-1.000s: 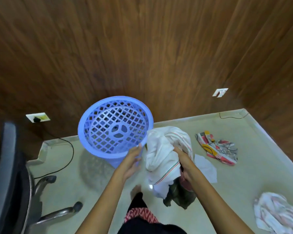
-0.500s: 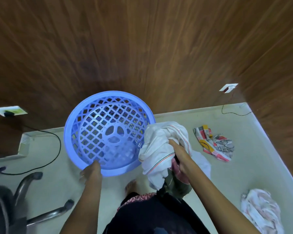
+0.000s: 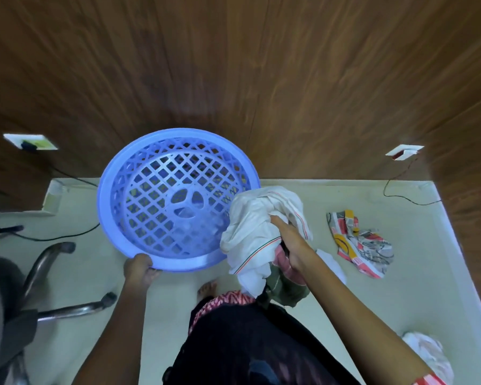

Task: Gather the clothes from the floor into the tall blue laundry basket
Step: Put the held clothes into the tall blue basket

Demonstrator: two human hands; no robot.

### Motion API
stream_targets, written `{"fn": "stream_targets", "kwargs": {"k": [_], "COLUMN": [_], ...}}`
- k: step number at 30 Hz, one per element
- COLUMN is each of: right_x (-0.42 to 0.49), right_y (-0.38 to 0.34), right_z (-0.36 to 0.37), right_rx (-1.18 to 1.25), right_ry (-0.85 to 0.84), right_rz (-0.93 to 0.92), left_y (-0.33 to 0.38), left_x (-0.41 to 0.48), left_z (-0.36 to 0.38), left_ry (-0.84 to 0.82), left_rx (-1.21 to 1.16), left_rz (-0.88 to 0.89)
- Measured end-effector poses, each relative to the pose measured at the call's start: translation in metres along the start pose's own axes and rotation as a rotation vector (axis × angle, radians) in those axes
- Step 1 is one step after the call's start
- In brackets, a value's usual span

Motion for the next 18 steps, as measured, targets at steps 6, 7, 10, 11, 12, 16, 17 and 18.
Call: {"fn": "stream_targets", "kwargs": {"k": [6,7,10,11,12,16,17,18], "right_x": [-0.013,-0.015,-0.022,-0.026,-0.028,-0.045,-0.046,-0.051], "right_y": [-0.011,-0.013,-0.017,-0.018,-0.019,-0.02,-0.018,-0.016], "right_z": [-0.002,0.001,0.011,0.015,0.018,0.038,0.045,0.054], "right_rx": [0.1,0.088,0.021,0.007,0.008,0.035,0.027,0.022], "right_ry": [-0.078,-0.094,-0.159,-0.177,-0.186,-0.294,-0.325,-0.357], "right_rz": [-0.012,-0.023,-0.056,-0.056,-0.055,-0.05,-0.046,-0.045], "left_y": [0.028,0.034,0.048,0.052,0.057,0.068,0.071,0.074], "left_x": [-0.057,-0.069,-0.103,-0.116,-0.13,-0.191,-0.205,-0.222], "left_z": [0.008,0.01,0.015,0.012,0.012,-0.015,-0.025,-0.038], "left_ry": [-0.065,-0.051,0.012,0.038,0.045,0.078,0.081,0.096], "left_rx": [-0.191,-0.206,-0.171,-0.165,-0.15,-0.134,-0.15,-0.169], "left_rz": [0.242,0.288,0.392,0.42,0.447,0.571,0.619,0.668]}}
Point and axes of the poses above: each hand's wrist, its own x-axis towards the middle knuckle, its own z-axis out of the palm, y = z × x, the point moved 5 cm from there along x, towards the middle knuckle, and after that the axes turned 13 degrees about x, right-handed, at the moved point
